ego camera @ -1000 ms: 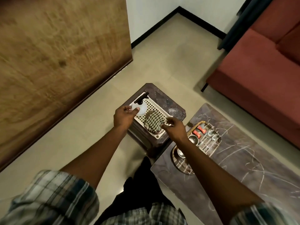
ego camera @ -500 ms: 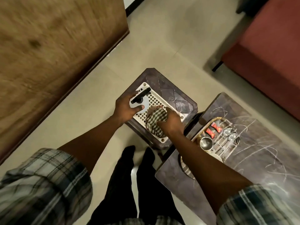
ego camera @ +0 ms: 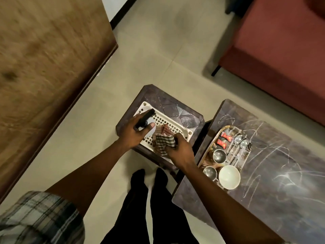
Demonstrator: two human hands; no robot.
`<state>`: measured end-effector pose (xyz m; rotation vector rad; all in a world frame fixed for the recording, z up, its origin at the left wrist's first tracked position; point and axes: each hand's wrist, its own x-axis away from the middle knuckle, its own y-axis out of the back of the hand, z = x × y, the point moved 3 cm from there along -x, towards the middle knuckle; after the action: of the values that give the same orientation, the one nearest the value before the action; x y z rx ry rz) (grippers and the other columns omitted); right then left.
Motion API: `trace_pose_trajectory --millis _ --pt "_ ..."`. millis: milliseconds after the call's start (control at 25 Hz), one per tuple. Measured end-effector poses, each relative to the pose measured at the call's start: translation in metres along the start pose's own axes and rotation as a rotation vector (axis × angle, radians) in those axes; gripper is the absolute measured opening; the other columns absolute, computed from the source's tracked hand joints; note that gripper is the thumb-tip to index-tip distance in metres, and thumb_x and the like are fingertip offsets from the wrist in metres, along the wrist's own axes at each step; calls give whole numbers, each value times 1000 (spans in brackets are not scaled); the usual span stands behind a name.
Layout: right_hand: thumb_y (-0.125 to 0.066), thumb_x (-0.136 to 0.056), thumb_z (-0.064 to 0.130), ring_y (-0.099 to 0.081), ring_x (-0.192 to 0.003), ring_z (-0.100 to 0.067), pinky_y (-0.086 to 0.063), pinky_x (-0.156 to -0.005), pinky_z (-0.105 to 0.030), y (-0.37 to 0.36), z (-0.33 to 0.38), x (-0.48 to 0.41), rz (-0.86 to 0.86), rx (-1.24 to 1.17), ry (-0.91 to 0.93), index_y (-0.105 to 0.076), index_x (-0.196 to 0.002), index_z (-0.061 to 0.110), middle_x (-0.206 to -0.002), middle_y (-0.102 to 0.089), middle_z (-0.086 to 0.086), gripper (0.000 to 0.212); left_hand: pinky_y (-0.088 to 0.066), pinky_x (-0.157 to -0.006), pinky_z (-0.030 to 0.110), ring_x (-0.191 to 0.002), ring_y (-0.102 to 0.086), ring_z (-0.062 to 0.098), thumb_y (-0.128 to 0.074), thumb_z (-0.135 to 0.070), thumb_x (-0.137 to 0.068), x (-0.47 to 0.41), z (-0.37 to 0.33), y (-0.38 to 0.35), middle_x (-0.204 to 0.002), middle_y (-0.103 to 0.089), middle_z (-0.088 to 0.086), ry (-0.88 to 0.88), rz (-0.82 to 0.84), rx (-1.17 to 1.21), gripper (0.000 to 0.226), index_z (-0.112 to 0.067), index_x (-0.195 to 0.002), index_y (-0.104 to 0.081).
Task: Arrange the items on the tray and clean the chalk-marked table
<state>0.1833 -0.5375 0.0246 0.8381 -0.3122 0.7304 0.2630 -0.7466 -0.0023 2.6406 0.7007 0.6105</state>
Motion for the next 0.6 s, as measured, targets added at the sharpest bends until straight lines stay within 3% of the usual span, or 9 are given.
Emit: trace_pose_trajectory --millis 120,240,320,400,480,600 --pt "-76 -91 17 -77 -93 -13 -65 -71 -27 26 9 29 -119 -451 -125 -60 -118 23 -109 -76 6 32 -39 -95 3 -106 -66 -8 -67 -79 -82 10 -42 24 -105 -75 -24 -87 -15 -61 60 -37 -125 -69" --pt "-71 -95 3 -77 -106 -32 -64 -92 -46 49 24 60 -208 -1001 -280 -65 -130 8 -117 -79 -15 35 -50 -77 2 -90 -66 -21 -75 -73 -80 22 -90 48 -93 -70 -44 -183 -24 -37 64 -29 -126 -71" --pt "-65 -97 -2 -73 -114 -42 -58 -102 -53 68 34 89 -257 -1226 -297 -66 -132 1 -121 -76 -23 35 -52 -76 4 -89 -70 -15 -75 -75 -78 34 -135 54 -91 -73 -39 -234 13 -13 68 -28 -127 -71" --pt "-64 -97 -2 -71 -117 -44 -57 -104 -55 90 37 122 -307 -1301 -250 -65 -133 0 -123 -75 -25 36 -57 -80 14 -92 -76 2 -78 -64 -84 50 -182 49 -105 -79 -25 -311 110 87 56 -30 -128 -72" --pt "-65 -97 0 -74 -113 -41 -61 -97 -50 115 29 162 -351 -1351 -180 -66 -132 2 -122 -76 -23 35 -63 -76 35 -82 -78 20 -78 -47 -93 72 -228 37 -120 -78 -12 -431 226 177 42 -41 -133 -68" --pt "-70 -94 2 -78 -98 -30 -65 -78 -37 151 -3 225 -423 -1434 -138 -72 -123 6 -117 -78 -20 29 -61 -78 38 -70 -76 24 -70 -57 -95 111 -289 4 -119 -77 -8 -541 341 134 49 -46 -141 -60"
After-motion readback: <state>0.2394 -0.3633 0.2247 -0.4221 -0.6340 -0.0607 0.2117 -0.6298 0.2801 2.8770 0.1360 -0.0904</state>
